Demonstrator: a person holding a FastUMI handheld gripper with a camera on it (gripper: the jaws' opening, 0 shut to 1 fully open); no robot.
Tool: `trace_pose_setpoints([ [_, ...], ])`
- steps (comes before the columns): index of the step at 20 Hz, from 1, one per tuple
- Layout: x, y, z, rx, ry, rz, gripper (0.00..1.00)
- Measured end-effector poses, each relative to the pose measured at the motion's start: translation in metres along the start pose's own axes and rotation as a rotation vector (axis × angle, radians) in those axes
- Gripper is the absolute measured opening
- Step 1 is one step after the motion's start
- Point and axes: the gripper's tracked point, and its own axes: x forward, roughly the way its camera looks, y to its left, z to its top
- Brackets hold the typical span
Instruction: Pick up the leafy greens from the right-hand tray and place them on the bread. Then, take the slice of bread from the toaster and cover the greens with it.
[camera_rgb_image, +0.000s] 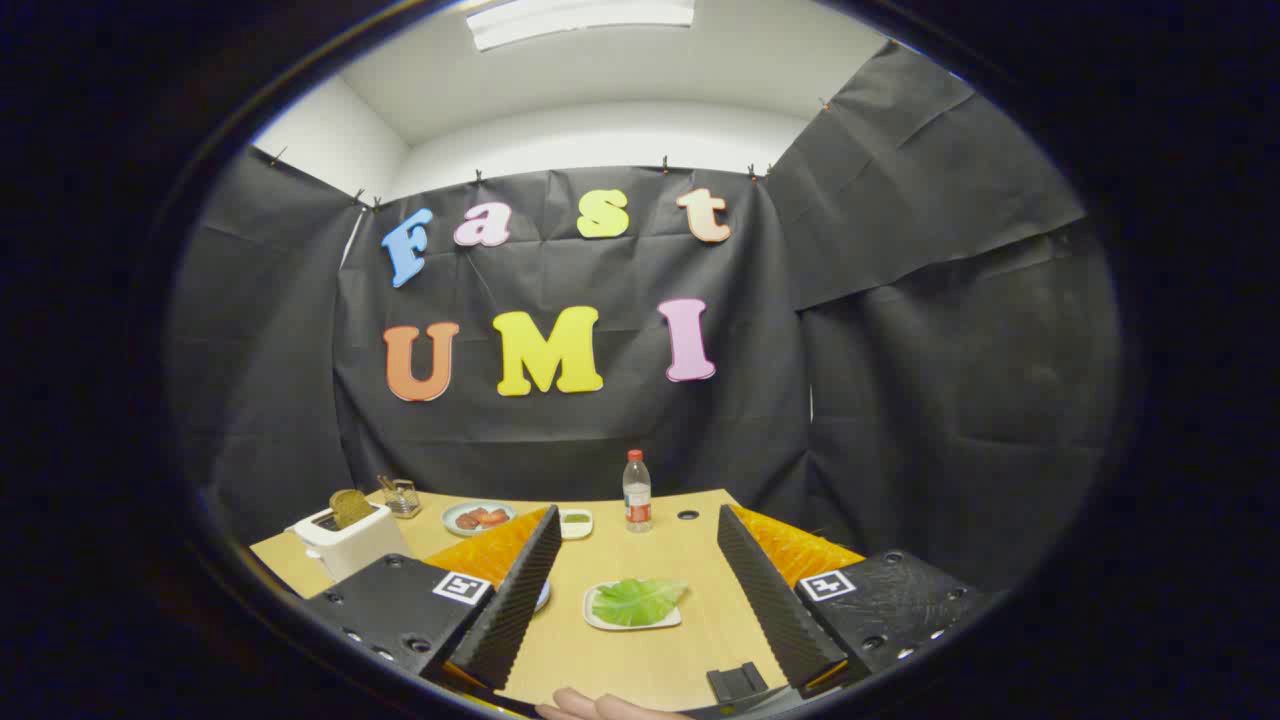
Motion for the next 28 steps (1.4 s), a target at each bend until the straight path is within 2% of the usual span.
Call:
trace_pose_setpoints([
  [5, 0.007, -0.009, -0.01, 0.01, 0.025, -0.012, 0.96],
  [9, 0.014, 0.006, -0.014, 0.037, 0.045, 0.026, 0.95],
  [13, 0.014, 0.016, -0.009, -0.024, 0.06, 0.05, 0.95],
  [15, 0.015, 0.011, -0.003, -0.06, 0.036, 0.028, 0.95],
  [22, 0.019, 0.025, -0.017, -0.062, 0.058, 0.03, 0.95],
  [28, 0.058, 0.024, -0.039, -0.043, 0.093, 0.009, 0.95],
])
